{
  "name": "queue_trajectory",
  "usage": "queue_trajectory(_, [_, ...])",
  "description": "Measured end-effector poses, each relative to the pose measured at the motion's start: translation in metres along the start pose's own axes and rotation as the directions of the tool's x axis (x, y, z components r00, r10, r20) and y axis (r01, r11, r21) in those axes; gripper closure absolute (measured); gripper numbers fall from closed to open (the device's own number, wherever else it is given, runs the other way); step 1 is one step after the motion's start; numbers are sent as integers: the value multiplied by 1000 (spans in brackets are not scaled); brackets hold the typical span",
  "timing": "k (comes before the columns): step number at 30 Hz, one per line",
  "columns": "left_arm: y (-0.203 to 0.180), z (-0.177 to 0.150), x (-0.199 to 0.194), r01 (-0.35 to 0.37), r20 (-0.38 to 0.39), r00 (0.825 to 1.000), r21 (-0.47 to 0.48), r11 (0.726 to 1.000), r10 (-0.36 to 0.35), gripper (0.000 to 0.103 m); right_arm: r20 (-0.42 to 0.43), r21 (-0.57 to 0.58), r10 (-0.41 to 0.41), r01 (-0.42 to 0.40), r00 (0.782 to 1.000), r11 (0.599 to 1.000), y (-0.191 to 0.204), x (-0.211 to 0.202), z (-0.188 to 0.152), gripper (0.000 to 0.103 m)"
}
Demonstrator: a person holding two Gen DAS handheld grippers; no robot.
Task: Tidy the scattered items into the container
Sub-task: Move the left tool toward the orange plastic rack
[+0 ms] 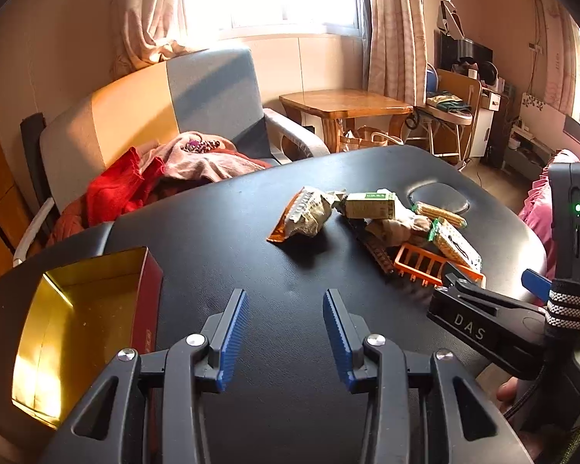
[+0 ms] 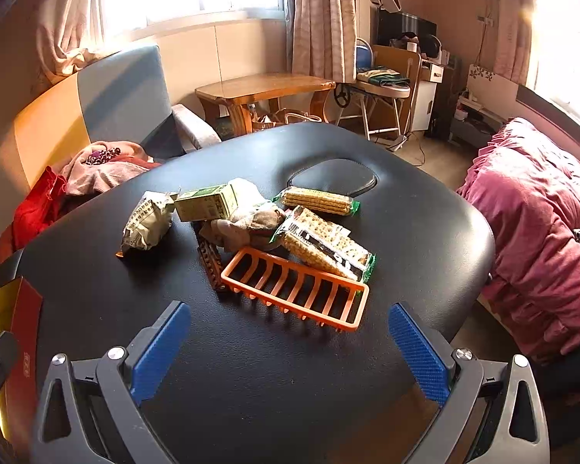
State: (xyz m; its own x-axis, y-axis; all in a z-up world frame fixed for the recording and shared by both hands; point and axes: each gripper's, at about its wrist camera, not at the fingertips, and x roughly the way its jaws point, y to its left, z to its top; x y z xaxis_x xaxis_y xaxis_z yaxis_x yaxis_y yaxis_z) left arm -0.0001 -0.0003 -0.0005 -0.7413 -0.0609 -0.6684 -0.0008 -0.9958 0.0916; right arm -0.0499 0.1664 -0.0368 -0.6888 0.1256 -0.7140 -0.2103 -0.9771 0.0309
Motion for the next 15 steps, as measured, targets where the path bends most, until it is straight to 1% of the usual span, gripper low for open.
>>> queue_trajectory(5, [4,-5,7,21,-43,999,-14,1000,-22,62,10,-30,-17,17,1000,999,2,1,-2,0])
queue_trajectory(7, [5,-7,10,30,-60,998,-20,999,-31,62,10,-26,2,-2,1000,1000,0,2,-6,0])
queue_trajectory(10, [8,-10,14,40,-84,996,-28,999,-42,62,-3,-27,7,-7,1000,1000,-2,5,-10,0])
queue_trajectory(15, [5,-19,27,31,-119,992,-9,999,-32,62,-27,-25,41,-42,999,999,-6,13,-14,0])
